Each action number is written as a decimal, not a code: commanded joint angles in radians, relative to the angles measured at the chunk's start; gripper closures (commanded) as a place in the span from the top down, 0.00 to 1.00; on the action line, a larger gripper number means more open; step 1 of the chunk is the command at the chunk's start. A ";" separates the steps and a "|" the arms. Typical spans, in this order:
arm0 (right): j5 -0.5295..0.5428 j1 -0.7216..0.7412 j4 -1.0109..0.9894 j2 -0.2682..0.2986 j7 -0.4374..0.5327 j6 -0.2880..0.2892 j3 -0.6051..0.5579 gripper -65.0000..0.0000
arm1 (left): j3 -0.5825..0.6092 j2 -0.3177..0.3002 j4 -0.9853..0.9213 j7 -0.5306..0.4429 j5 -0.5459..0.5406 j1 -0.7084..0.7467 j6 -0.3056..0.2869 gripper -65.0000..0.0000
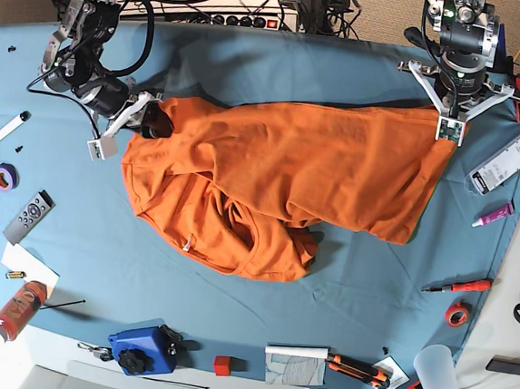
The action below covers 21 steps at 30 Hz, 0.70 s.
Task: Layout the t-shirt on the table in an organized manner, then fold the t-shirt properly
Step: 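Regrasp the shirt with the right gripper and drag it to spread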
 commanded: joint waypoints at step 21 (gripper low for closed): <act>0.037 0.003 0.607 0.006 0.060 -0.002 0.145 0.00 | -0.003 -0.005 0.018 -0.021 0.032 0.001 0.007 0.00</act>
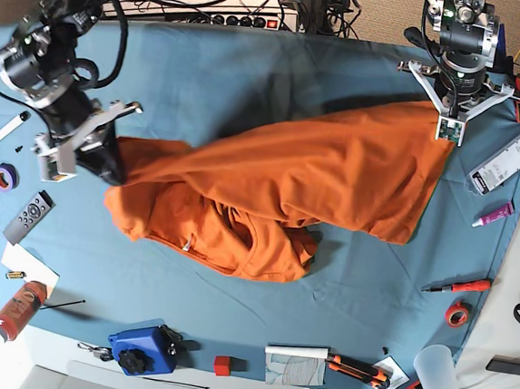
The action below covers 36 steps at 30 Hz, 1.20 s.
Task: Layout the t-shirt on the table in an organized manner, then fold the t-shirt properly
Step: 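Regrasp the shirt with the right gripper and drag it to spread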
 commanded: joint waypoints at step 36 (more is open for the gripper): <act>0.068 0.472 0.137 -0.048 0.082 0.000 0.314 0.00 | -0.003 -0.116 0.018 -0.186 0.488 -0.442 0.343 0.00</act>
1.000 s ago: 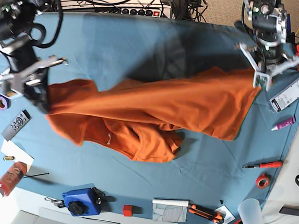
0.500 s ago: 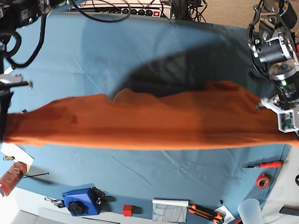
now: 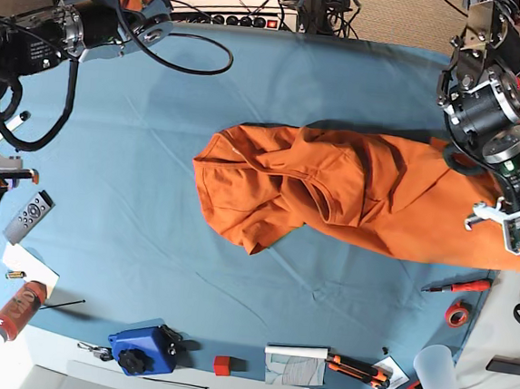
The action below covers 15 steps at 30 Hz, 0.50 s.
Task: Layout the t-shirt on the table in an organized manner, then fold the t-shirt properly
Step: 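Regrasp the shirt with the right gripper and drag it to spread, then grasp the shirt edge with the right gripper near the left gripper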
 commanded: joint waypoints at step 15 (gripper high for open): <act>-0.130 -0.224 -0.319 0.008 -0.113 -0.002 -0.749 0.42 | -0.005 -0.009 0.017 -0.026 -0.151 0.057 -0.069 0.00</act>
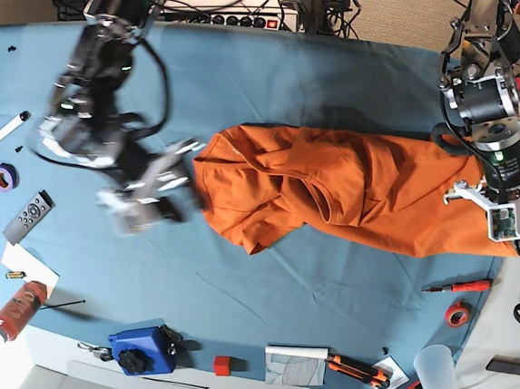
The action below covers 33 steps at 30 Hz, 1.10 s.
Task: Layout the t-shirt on the table in an organized manner, then fold the t-shirt properly
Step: 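Grasp the shirt edge with the right gripper near the left gripper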
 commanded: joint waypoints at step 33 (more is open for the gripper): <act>-0.497 0.213 -0.260 0.021 0.238 -0.025 -0.924 0.16 | -0.004 -0.008 0.015 -0.026 -0.007 -0.008 0.009 0.00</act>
